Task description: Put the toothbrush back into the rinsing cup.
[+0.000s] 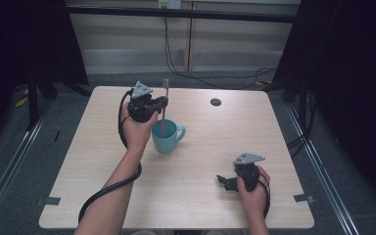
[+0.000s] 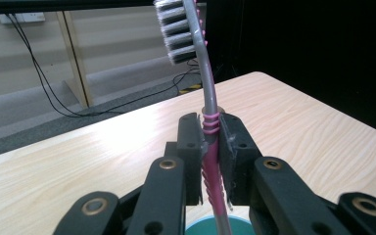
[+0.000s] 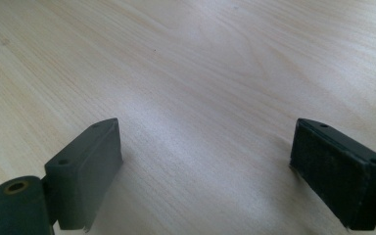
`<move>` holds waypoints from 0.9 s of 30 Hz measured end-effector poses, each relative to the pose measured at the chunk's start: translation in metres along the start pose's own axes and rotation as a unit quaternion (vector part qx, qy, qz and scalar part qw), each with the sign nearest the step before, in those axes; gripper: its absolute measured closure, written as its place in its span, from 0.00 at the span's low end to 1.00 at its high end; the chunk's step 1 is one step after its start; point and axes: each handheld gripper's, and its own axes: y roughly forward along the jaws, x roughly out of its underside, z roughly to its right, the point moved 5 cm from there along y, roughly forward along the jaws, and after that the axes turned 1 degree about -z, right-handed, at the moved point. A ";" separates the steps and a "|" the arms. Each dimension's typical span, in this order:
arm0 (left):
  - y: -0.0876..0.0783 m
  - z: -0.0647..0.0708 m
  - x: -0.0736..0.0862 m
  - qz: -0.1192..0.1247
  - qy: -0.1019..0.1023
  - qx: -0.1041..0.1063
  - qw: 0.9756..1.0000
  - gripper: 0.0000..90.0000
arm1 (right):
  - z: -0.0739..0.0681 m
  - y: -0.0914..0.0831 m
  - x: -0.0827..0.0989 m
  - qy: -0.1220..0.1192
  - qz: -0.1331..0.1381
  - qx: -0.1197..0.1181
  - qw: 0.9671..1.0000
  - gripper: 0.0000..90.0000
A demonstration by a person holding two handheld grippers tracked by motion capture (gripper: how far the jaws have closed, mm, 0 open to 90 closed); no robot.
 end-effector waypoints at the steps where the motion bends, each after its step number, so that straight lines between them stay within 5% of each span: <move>1: 0.000 0.000 0.002 -0.002 0.000 -0.002 1.000 0.90 | 0.000 0.000 0.000 0.002 -0.001 0.000 1.000 0.12; 19: 0.007 -0.003 0.016 -0.004 -0.003 -0.015 1.000 0.89 | -0.001 0.001 -0.001 0.004 -0.001 0.001 1.000 0.12; 27: 0.011 -0.004 0.026 -0.014 -0.017 -0.004 1.000 0.89 | -0.001 0.001 -0.001 0.002 0.000 0.001 1.000 0.12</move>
